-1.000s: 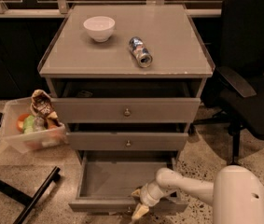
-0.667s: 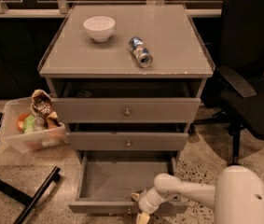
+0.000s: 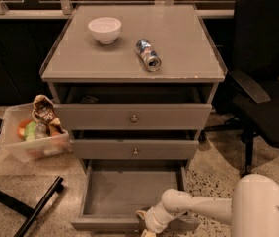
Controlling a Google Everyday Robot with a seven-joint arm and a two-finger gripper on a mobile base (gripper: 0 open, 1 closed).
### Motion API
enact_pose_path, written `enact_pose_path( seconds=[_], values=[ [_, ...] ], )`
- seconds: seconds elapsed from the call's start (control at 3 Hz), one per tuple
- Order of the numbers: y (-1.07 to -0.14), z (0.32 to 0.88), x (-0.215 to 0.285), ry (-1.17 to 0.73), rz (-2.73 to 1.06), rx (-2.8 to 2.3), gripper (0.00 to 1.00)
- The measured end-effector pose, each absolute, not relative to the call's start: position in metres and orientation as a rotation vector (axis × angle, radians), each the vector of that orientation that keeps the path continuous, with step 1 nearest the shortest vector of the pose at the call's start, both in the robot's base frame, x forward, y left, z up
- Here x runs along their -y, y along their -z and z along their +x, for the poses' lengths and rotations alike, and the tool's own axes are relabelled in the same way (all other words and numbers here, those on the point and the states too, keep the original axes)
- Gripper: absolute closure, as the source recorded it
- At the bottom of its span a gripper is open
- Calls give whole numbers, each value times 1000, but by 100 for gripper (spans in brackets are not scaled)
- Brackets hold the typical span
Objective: Open bottom drawer
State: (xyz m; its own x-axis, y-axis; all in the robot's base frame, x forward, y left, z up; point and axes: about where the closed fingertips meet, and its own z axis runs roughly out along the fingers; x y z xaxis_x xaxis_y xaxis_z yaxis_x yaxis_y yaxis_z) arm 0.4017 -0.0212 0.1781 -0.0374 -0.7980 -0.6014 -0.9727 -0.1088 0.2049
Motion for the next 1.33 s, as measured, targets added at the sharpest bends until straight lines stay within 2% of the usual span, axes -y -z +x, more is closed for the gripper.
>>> enact_pose_path(
  seconds=[0.33, 0.67, 1.0, 1.33],
  values=[
    [-180, 401, 20, -879, -1966, -1878, 38],
    [-180, 403, 21, -879, -1966, -1878, 15],
    [-197, 390, 8, -819, -1997, -1833, 0],
    [-197, 390, 8, -819, -1997, -1833, 0]
  ],
)
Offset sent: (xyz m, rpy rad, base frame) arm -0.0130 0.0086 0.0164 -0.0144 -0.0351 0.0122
